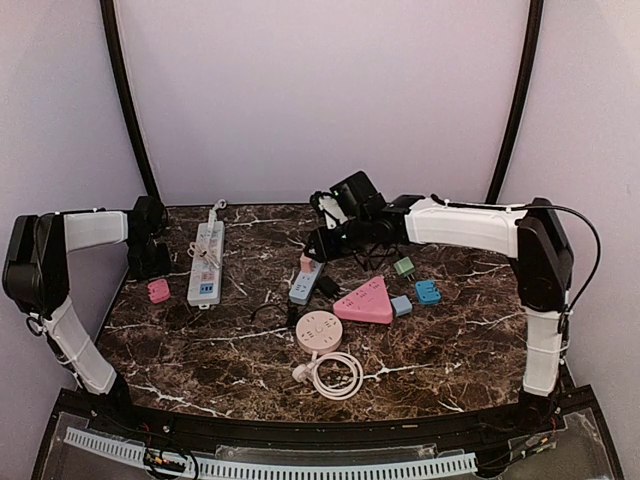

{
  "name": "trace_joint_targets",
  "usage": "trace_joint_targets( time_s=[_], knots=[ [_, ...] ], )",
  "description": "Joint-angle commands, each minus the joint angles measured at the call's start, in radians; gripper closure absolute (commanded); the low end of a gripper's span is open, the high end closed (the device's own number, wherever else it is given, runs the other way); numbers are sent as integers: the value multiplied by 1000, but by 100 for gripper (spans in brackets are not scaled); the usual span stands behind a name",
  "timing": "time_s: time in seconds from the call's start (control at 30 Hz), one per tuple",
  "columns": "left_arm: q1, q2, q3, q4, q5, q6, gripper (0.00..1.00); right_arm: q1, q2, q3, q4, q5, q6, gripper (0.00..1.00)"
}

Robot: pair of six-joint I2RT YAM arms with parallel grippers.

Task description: Pull the plug off the socket

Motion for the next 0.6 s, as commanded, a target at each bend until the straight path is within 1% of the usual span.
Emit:
trace_joint_targets(
  time_s=[0.0, 0.1, 0.17, 0.27, 0.33, 0.4, 0.47, 0.57],
  knots=[
    [4, -75, 15, 8, 51, 11, 52, -9, 42, 55, 8, 22, -55, 55],
    [4, -121, 12, 12, 97, 11, 51, -10, 75, 97, -13, 29, -90, 49],
    [2, -158, 6, 23, 167, 8, 51, -10, 103, 132, -31, 41, -119, 43],
    [-12, -224, -13, 57, 243, 3, 51, -13, 151, 202, -71, 73, -168, 37],
    [-42, -254, -15, 68, 293, 2, 50, -21, 174, 231, -77, 98, -206, 31],
    [-85, -271, -9, 70, 336, -2, 50, -39, 195, 253, -71, 77, -240, 28],
    [-148, -285, -6, 80, 372, -14, 50, -62, 216, 271, -62, 27, -275, 27],
    [-198, -299, -24, 123, 439, -46, 50, -90, 249, 304, -66, -30, -346, 26]
  ],
)
